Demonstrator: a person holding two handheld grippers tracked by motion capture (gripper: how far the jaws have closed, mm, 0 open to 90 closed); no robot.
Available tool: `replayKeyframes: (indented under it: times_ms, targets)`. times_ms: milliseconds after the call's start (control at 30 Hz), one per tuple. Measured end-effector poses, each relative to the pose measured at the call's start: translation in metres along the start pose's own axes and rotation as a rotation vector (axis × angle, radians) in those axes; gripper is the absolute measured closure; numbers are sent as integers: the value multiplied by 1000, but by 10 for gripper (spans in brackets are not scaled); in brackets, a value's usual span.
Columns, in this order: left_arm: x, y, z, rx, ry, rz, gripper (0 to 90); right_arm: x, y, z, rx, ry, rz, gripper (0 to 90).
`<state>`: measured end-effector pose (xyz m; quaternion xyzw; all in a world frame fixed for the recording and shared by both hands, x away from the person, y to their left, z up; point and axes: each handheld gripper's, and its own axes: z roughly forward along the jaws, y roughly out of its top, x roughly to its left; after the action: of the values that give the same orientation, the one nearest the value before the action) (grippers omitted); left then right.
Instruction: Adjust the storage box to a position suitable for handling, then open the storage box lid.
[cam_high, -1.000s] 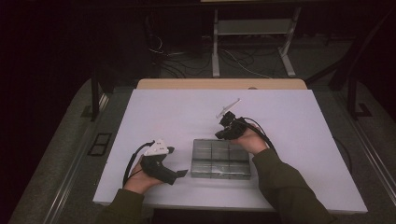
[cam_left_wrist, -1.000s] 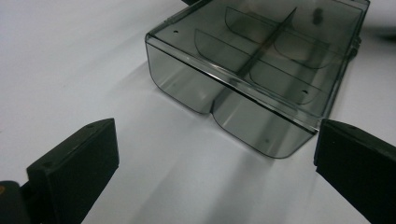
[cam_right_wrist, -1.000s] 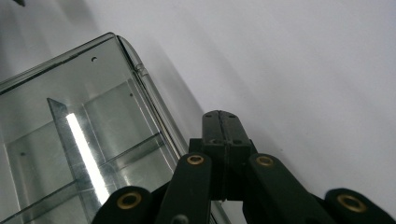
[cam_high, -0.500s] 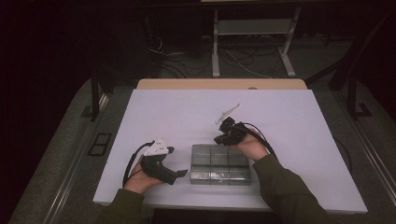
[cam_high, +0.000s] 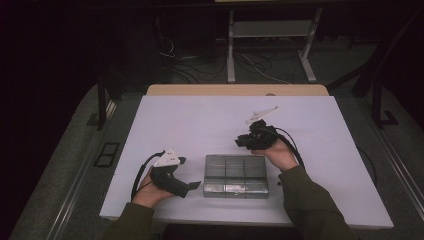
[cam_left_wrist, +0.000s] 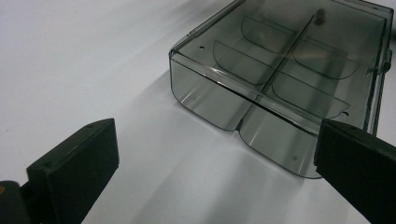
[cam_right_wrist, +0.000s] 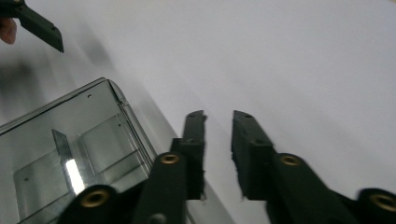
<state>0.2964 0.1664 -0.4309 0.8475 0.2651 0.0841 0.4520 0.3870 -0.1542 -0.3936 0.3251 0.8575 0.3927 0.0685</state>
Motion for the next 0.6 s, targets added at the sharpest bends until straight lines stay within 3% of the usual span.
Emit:
replayKeyframes:
  times_ms: [133, 300, 400, 600]
  targets:
    - [-1, 0, 0, -2, -3, 6, 0, -7, -9, -13, -37, -14, 38, 542]
    - [0, 0, 1, -6, -1, -2, 0, -19, -27, -29, -83, 5, 95, 497]
    - [1, 0, -1, -7, -8, -5, 0, -23, -38, -41, -104, 6, 99, 460]
    - [2, -1, -2, -1, -6, -1, 0, -26, -64, -61, -95, -24, 90, 413]
